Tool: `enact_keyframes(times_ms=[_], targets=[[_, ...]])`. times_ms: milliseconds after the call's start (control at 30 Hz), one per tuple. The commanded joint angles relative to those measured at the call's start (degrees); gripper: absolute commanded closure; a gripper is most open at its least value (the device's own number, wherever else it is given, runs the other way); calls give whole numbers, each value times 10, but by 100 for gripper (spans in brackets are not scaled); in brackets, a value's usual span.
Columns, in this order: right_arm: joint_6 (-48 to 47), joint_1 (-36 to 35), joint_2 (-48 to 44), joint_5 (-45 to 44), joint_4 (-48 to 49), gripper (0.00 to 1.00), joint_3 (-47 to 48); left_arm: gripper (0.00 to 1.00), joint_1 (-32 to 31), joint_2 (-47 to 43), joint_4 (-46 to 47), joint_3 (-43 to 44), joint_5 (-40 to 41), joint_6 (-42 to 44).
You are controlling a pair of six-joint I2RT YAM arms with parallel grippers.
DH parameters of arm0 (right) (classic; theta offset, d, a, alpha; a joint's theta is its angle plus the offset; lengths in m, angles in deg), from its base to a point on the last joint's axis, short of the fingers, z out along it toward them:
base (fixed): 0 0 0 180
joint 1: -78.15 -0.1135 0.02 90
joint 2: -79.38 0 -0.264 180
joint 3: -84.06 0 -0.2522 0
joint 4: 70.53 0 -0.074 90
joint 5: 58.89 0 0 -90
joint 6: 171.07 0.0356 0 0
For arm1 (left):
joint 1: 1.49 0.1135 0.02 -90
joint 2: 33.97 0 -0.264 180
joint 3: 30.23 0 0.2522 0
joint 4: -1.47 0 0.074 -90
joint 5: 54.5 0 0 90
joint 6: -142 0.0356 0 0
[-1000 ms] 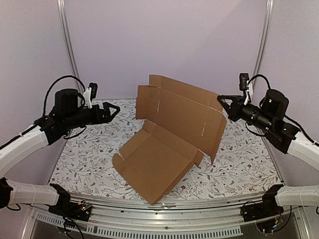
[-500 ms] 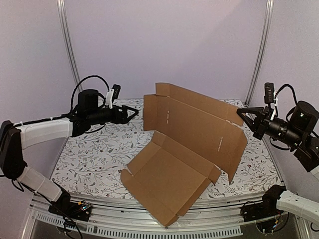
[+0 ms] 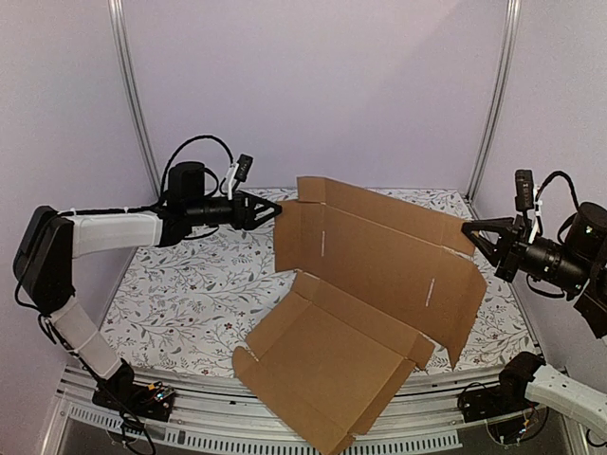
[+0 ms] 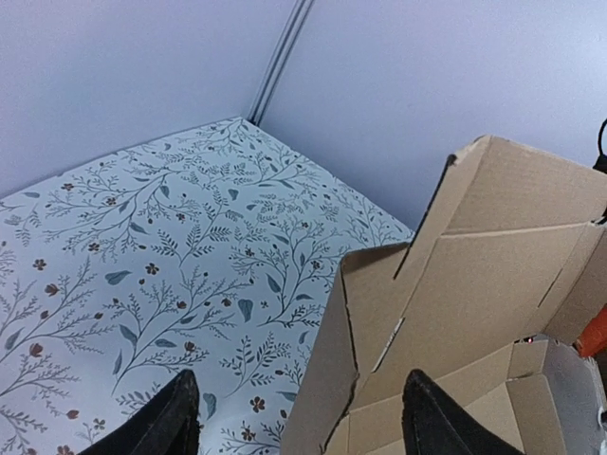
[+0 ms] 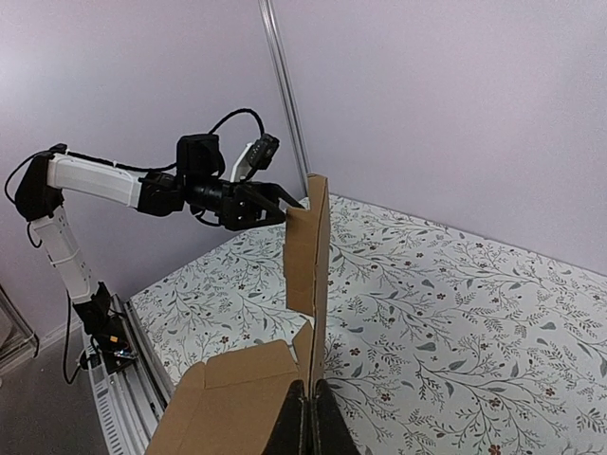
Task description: Fold the paper box
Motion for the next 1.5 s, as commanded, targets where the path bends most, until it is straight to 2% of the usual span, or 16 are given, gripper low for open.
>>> enact_keyframes(times_ms=[0,200,367,500,633,733,833,967,1100,1200,1467], targets=[[-5,-4,-5,11,-13,100,18,31,2,21,-1,11,-54,18],[-4,-4,-2,12,-13,100,19,47,-12,32,-6,2,-59,31],[4,-4,3,21,-5,100,21,54,-26,43,-41,15,-39,58],[11,-4,1,26,-3,100,21,72,-37,50,-55,24,-22,69],[13,-4,0,24,-7,100,21,84,-46,52,-69,32,-13,84],[12,-4,0,16,-15,100,20,100,-50,47,-78,35,-7,94],[9,-4,1,3,-26,99,18,100,-54,37,-79,30,1,99],[-7,-4,1,-18,-53,86,27,100,-66,14,-92,17,24,123],[-41,-4,9,-64,-97,57,59,100,-76,-13,-103,-1,60,145],[-71,-4,25,-90,-124,43,91,100,-82,-27,-105,-14,88,152],[-148,-4,131,-77,-169,39,185,100,-112,-61,-99,-60,154,189]])
